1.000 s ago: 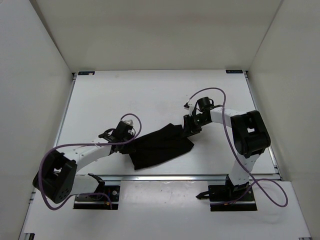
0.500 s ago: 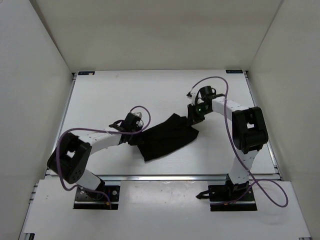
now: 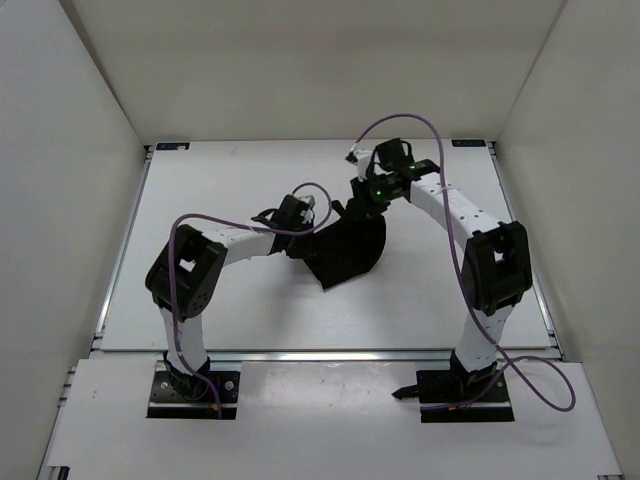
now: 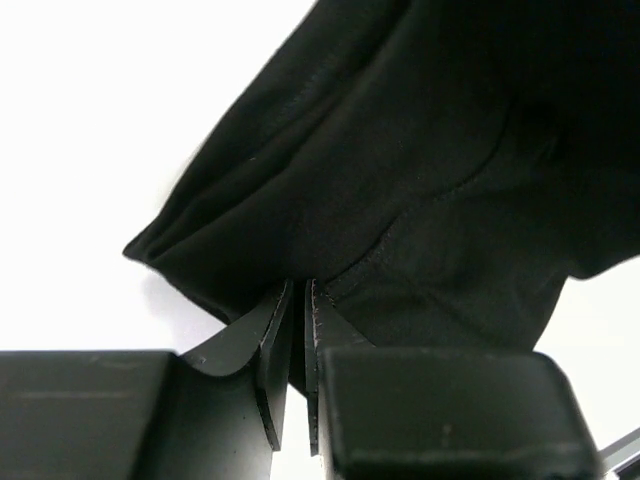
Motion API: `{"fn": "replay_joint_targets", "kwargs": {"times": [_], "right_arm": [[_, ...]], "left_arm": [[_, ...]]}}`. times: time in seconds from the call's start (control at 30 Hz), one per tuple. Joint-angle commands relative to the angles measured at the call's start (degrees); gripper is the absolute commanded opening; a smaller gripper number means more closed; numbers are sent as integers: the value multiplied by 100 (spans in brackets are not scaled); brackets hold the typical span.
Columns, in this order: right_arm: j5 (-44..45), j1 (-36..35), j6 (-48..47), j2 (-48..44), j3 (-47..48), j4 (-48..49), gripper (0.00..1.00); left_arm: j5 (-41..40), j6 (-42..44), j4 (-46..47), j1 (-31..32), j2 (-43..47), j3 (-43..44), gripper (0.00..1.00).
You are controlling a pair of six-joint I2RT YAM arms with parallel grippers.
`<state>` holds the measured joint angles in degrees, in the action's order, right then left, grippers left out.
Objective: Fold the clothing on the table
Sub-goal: Fold the skirt
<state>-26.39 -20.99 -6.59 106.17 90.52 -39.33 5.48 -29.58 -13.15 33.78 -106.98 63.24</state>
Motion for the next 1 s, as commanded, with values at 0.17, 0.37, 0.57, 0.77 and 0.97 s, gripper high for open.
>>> {"fn": "replay_joint_targets", "kwargs": {"times": [0.17,0.37,0.57,0.77,0.97], "right_arm": [[-225,-607,69,-289,-359,127,0],[-761,-669,789,-326,-1211,1093,0],[-1008,-906,1143,227,-914,1376,0],[-947,-1047,1353,422,-553,1490,4],[-929,-915,1424,212,-377,971,45]], "left_arm": [[85,190,-224,-187,-736,548,22],[296,164,-162,-223,-798,566,22],[516,49,-74,-214,-833,531,22],[744,-117,101,-232,-789,346,22],[876,-170,119,-450,-684,276,23]]}}
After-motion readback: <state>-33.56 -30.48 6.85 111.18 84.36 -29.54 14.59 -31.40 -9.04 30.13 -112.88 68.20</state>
